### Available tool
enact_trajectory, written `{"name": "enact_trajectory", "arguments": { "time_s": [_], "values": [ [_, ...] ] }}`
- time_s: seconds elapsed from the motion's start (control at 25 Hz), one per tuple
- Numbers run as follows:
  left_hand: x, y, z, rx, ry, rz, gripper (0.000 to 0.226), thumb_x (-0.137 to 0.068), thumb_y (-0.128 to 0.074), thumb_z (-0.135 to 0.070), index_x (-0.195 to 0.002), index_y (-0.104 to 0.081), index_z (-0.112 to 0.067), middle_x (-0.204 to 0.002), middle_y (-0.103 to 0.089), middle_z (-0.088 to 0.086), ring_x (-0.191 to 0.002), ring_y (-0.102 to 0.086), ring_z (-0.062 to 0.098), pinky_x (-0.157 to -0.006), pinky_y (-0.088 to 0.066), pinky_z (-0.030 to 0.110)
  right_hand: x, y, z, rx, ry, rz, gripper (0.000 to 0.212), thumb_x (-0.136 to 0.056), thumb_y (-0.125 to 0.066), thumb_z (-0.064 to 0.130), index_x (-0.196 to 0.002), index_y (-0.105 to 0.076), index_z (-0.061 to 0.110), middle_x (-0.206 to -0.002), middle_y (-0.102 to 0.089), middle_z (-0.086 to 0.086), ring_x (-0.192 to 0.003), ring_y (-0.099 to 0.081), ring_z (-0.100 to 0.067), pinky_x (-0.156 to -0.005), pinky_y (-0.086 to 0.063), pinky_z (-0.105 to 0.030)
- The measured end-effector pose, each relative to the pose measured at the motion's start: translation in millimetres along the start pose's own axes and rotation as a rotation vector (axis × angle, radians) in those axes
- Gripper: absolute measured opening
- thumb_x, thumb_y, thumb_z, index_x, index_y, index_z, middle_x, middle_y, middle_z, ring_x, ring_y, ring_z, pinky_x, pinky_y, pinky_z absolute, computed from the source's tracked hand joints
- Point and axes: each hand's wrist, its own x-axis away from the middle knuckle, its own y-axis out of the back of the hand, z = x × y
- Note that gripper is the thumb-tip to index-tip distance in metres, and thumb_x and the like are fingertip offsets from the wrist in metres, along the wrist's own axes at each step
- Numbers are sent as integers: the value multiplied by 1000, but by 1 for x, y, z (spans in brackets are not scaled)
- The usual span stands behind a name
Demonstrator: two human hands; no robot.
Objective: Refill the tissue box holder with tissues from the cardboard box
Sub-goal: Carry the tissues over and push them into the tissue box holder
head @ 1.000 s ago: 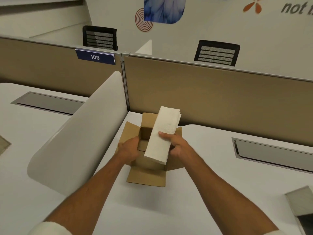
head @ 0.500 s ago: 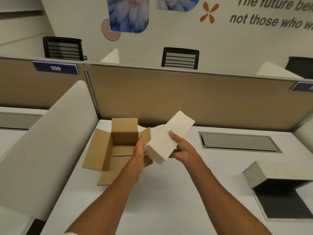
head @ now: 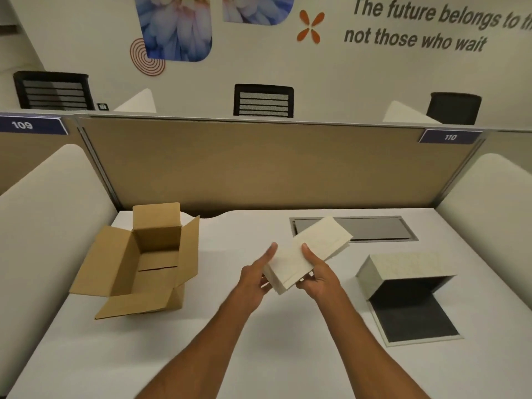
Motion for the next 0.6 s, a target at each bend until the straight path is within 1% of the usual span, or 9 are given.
{"name": "enact_trajectory", "arguments": {
  "time_s": [0.08,0.12,0.2,0.28,0.36,0.4,0.48,0.52,0.6],
  "values": [
    [1,-30,20,-73,-36,-14,54,-56,-89,-35,-99,-67,-10,-98,-73,7,-89,-71,22,-69,-59,32,2,27,14,-43,26,-23,61,-78,-77,14,-132,-50,7,-125,-64,-18,-108,-62,-36,-62,-54,-41],
    [2,-45,30,-101,-41,-19,49,-58,-90,-24,-98,-67,-8,-93,-75,6,-83,-72,20,-63,-59,30,3,40,21,-61,40,-35,62,-78,-77,11,-133,-48,7,-127,-63,-18,-111,-61,-37,-64,-55,-43],
    [3,-74,50,-140,-36,-52,43,-63,-88,-12,-98,-64,-7,-92,-74,6,-79,-72,19,-59,-58,28,5,68,36,-66,68,-67,64,-76,-77,7,-132,-46,8,-126,-62,-17,-113,-59,-37,-77,-55,-50],
    [3,-98,65,-142,-27,-83,45,-65,-87,-9,-101,-61,-7,-96,-72,7,-82,-70,20,-57,-56,29,5,95,49,-52,100,-81,65,-75,-77,5,-131,-46,11,-122,-62,-14,-110,-59,-34,-89,-53,-53],
    [3,-116,75,-143,-11,-98,52,-65,-86,-8,-109,-59,-4,-99,-70,9,-83,-68,22,-58,-54,30,5,121,63,-60,118,-77,61,-75,-77,6,-128,-48,13,-114,-65,-11,-107,-61,-31,-94,-52,-50],
    [4,-122,79,-147,0,-106,55,-65,-86,-7,-113,-58,-2,-101,-69,10,-83,-67,23,-60,-53,31,5,134,71,-78,109,-77,54,-76,-77,8,-122,-51,14,-111,-65,-11,-109,-61,-31,-97,-50,-49],
    [6,-129,85,-160,35,-114,59,-66,-85,-5,-117,-58,-1,-100,-69,10,-82,-66,23,-61,-53,32,5,158,87,-128,74,-85,34,-76,-77,14,-104,-57,17,-110,-66,-11,-114,-59,-32,-103,-47,-50],
    [8,-130,88,-166,53,-114,59,-66,-85,-4,-118,-58,-1,-99,-69,9,-81,-66,22,-61,-52,31,4,170,95,-149,67,-88,29,-76,-77,15,-97,-58,18,-110,-66,-11,-116,-58,-32,-104,-46,-50],
    [10,-130,93,-175,75,-119,57,-66,-84,-1,-118,-59,0,-97,-69,9,-81,-65,22,-61,-52,31,3,192,108,-167,58,-92,26,-76,-77,16,-95,-59,17,-115,-65,-14,-118,-58,-33,-105,-45,-50]
  ]
}}
